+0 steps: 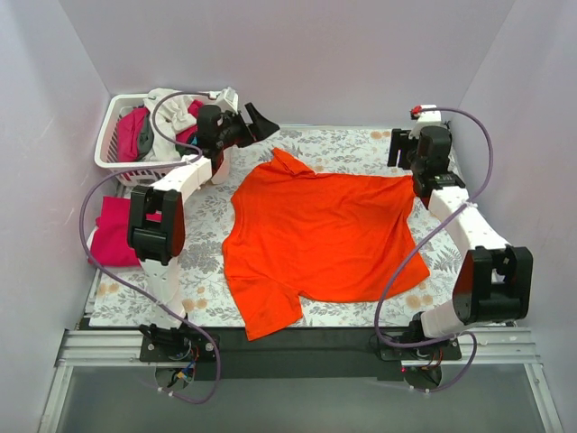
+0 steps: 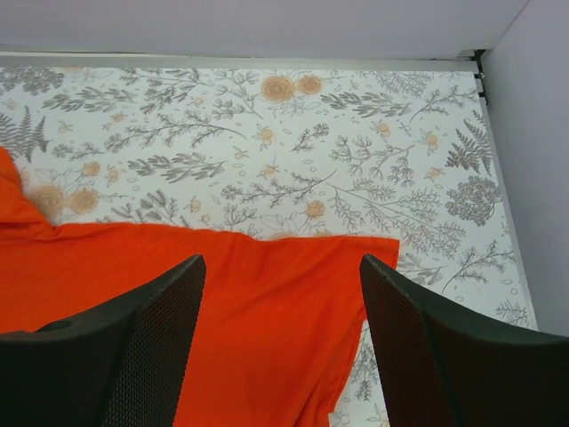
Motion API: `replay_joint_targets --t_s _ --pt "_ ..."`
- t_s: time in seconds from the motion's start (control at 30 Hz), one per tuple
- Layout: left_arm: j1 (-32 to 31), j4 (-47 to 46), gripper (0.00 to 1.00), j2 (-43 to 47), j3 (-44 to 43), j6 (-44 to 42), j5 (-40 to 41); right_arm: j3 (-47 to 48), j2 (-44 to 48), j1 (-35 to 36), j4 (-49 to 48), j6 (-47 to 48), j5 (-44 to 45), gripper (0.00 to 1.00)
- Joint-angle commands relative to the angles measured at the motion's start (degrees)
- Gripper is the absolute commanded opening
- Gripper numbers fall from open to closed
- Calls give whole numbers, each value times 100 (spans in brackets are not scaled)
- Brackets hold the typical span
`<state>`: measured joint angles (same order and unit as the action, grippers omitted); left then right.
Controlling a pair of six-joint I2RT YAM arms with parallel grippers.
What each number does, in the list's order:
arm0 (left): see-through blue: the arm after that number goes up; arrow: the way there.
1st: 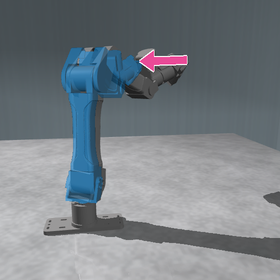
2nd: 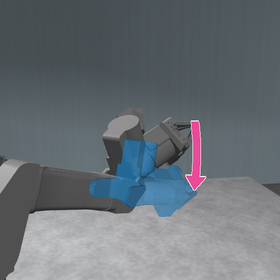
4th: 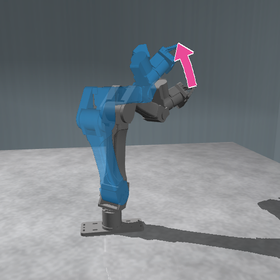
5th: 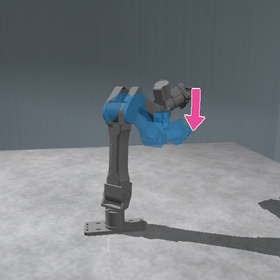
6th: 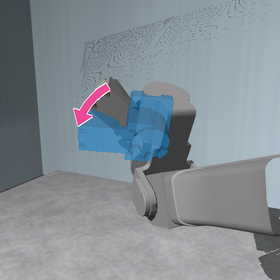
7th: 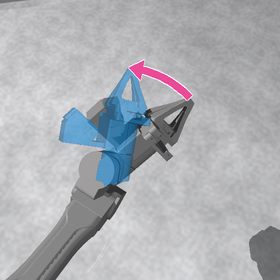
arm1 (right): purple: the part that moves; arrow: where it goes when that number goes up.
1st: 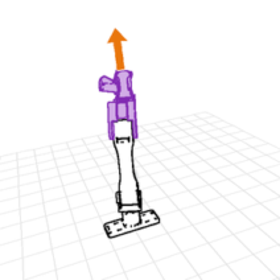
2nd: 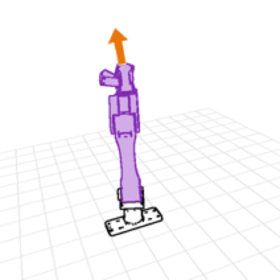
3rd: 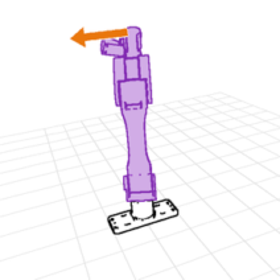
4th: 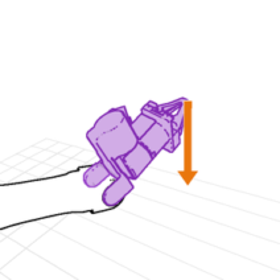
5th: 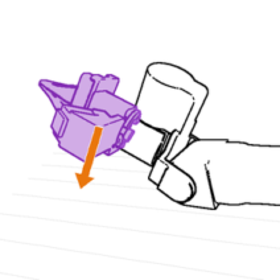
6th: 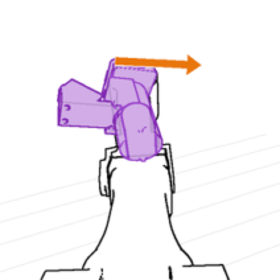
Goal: Fold and stack the t-shirts
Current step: Flatten the tshirt out
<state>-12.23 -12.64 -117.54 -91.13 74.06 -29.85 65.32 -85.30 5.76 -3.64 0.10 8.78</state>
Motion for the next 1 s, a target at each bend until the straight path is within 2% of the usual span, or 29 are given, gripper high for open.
replay_joint_targets --t_s 0.0,0.17,0.23,0.33,0.47,0.7,0.87,0.97 --pt "-385 -186 86 871 331 -610 268 -484 504 4 -313 -264 -402 64" --pt "-1114 86 86 1548 1008 -947 918 -1230 777 -5 -322 -353 -816 64" --pt "-1281 26 86 1881 1682 -815 954 -1355 778 4 -383 -379 -834 64" --pt "-1457 -220 86 2286 2666 -779 1235 -1259 445 -5 -392 -370 -1042 64" --pt "-1519 -396 86 2577 3538 -674 1429 -934 -135 21 -383 -432 -1299 63" --pt "-1528 -432 86 2850 4191 -709 1886 -82 -1242 285 -16 -397 -1282 62" --pt "-1519 -520 86 2596 4341 -700 1991 560 -1797 452 477 -239 -913 61" --pt "-1519 -616 86 2438 4420 -674 1956 605 -1938 479 715 -238 -580 61"
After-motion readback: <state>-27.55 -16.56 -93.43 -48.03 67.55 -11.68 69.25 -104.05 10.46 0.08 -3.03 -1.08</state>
